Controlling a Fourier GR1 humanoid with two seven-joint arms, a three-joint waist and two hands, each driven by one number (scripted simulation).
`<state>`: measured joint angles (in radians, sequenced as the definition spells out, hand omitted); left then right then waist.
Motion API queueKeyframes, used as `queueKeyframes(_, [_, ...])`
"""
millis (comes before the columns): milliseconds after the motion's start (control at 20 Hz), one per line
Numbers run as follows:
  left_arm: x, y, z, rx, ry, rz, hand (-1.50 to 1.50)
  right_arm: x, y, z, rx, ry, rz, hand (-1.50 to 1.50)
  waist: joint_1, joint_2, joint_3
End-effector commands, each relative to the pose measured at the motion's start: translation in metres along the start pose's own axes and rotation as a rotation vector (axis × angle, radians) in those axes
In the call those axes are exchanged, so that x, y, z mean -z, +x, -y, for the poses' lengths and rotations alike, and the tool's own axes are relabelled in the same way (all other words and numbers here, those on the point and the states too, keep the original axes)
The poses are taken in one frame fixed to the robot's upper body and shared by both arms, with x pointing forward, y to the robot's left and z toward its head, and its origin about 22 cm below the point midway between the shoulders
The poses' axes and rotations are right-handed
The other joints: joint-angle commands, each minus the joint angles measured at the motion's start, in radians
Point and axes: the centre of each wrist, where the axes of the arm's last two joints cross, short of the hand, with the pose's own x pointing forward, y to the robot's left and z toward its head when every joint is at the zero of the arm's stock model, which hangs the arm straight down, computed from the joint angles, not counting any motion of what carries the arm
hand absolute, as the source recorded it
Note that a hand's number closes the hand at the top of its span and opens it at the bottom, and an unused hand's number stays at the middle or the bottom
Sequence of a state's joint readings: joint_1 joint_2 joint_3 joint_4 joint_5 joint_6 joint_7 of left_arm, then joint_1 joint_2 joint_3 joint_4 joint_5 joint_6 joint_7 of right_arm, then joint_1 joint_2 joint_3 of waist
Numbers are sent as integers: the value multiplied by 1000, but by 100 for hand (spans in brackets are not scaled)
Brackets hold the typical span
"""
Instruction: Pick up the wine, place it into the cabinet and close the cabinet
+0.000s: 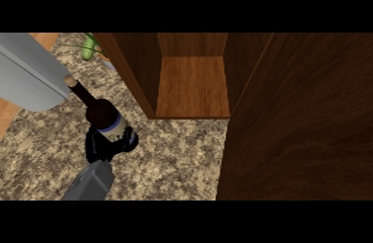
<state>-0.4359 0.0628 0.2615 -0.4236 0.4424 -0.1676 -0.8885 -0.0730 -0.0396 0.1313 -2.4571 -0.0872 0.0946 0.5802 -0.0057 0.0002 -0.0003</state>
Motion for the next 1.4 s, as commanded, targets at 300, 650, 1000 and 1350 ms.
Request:
queueKeyframes(300, [-17, 13, -37, -54, -117, -58, 150, -21, 21, 3, 10, 18, 31, -150, 1, -1, 0])
queueKeyframes(650, [-37, 35, -12, -76, -242, -131, 150, -14, 11, 8, 18, 15, 11, -150, 17, -7, 2])
queueKeyframes(1000, [-47, 30, 51, -78, -330, -144, 150, -7, 5, 7, 32, 33, 19, -150, 5, -2, 1])
queueKeyframes(1350, [-68, 55, 97, -78, -324, -184, 150, 10, 8, 7, 31, 19, -3, -150, 8, -1, 0])
